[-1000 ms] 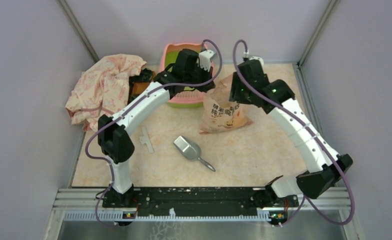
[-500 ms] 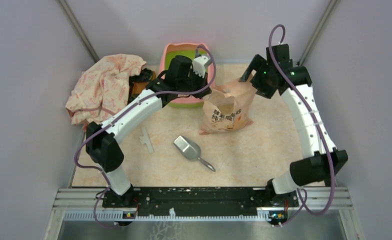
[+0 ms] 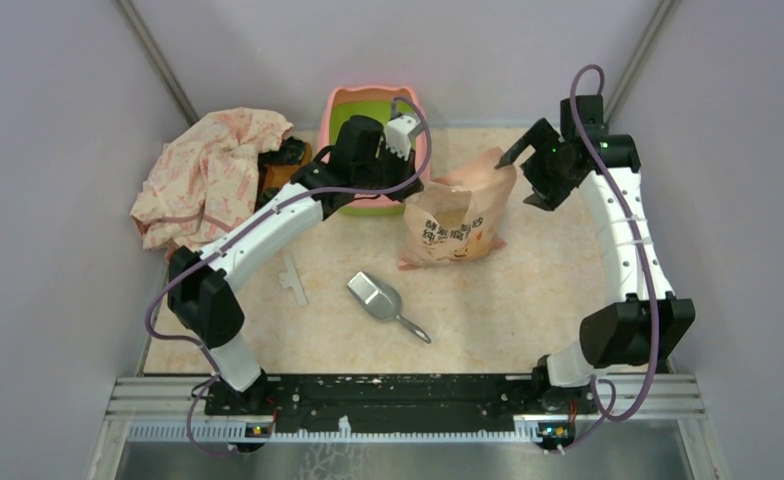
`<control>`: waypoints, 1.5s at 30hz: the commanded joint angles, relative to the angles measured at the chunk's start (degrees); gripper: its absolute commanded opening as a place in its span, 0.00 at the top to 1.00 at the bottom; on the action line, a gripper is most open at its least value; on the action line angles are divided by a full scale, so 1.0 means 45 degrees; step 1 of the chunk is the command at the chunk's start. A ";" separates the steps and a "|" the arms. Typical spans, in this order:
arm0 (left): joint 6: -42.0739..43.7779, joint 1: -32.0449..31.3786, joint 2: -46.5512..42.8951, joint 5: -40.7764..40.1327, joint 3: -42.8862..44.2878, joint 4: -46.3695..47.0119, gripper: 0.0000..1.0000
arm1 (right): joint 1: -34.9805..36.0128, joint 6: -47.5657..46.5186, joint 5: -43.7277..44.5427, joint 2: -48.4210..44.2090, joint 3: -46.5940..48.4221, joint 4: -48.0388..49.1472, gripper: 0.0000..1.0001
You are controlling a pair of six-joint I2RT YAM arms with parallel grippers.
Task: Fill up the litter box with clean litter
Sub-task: Open the cat litter bag at the center of the board.
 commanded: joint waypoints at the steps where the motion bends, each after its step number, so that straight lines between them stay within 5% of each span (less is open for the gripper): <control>1: -0.0067 -0.0092 -0.0122 0.0125 0.0231 0.0225 1.00 | -0.0430 0.0061 -0.0698 -0.0586 -0.0251 0.0079 0.07; 14: -0.0106 -0.0258 0.0078 0.0027 0.0571 0.0068 1.00 | -0.0294 0.0039 -0.0930 -0.0362 -0.0404 0.0493 0.14; 32: -0.0088 -0.0337 -0.0536 -0.0083 -0.0060 0.0122 1.00 | 0.1206 0.0275 0.0157 0.0252 0.0648 0.0344 0.09; 45: -0.0464 -0.0452 -0.1168 0.0317 -0.0866 0.0397 1.00 | 0.1286 0.0225 0.0550 0.0266 -0.0848 0.0900 0.39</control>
